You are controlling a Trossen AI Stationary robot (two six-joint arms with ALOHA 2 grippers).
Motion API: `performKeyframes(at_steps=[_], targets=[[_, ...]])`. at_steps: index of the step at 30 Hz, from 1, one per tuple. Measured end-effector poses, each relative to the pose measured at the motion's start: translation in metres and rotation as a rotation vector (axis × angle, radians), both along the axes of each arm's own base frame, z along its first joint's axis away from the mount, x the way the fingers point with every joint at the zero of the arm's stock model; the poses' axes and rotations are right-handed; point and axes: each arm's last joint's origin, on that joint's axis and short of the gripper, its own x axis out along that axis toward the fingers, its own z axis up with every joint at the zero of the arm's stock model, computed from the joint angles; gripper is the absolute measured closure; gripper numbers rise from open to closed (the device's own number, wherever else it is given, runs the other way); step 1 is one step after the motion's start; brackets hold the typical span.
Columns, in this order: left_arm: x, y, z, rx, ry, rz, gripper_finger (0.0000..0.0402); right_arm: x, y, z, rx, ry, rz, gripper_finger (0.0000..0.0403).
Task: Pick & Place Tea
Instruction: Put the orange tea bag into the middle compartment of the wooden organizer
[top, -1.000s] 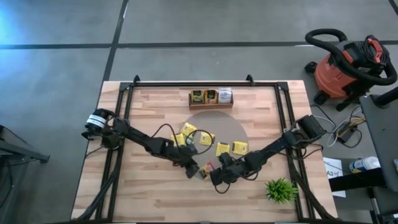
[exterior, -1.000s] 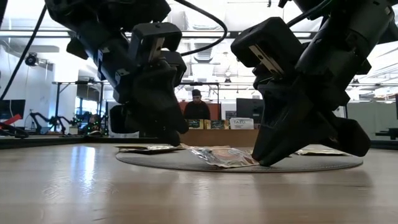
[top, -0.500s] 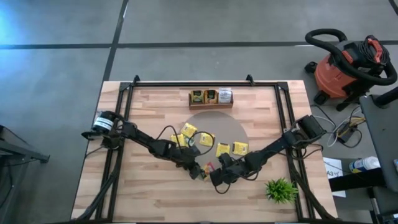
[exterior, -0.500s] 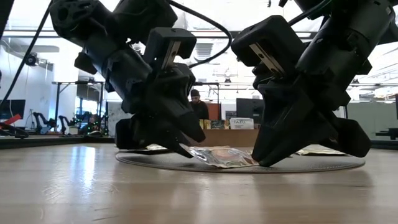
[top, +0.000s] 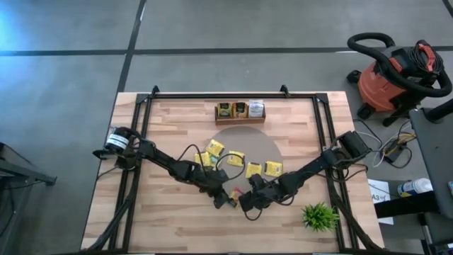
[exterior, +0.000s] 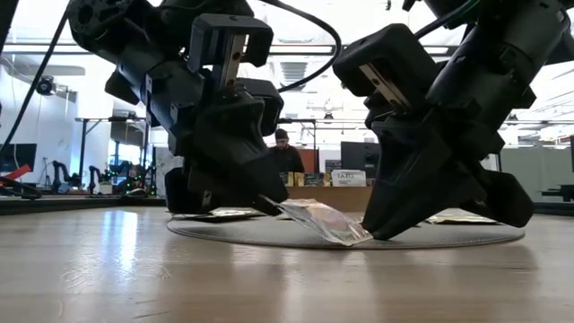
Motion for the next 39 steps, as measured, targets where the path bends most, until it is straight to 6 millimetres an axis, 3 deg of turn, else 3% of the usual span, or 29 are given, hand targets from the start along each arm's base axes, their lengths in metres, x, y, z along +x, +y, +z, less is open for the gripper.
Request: performKeyframes(at_steps=[4,13,17,23,29,33,39], targets=[[0.001,0.000,0.001,0.015,-0.008,-0.002,0.0394,0.000,0.000,0.000,-0.001,-0.001,-0.001,0.0355],[0.014,-0.002,0.017,0.093,-0.083,-0.034,0.0401,0.000,0.000,0.001,-0.007,-0.009,0.008,0.0355],[0.014,-0.002,0.021,0.216,0.015,-0.094,0.0401,-0.001,0.003,0.008,-0.033,-0.022,0.054,0.0355],[0.011,0.001,0.036,0.490,0.185,-0.207,0.0401,-0.008,0.011,0.036,-0.132,-0.117,0.172,0.0355],[0.014,-0.006,0.068,0.829,0.224,-0.317,0.0401,-0.014,0.008,0.070,-0.275,-0.227,0.314,0.0355],[0.014,-0.016,0.095,1.068,0.226,-0.383,0.0401,-0.022,0.002,0.094,-0.370,-0.281,0.317,0.0355],[0.017,-0.030,0.133,1.235,0.167,-0.422,0.0401,-0.036,-0.009,0.113,-0.474,-0.266,0.277,0.0355]])
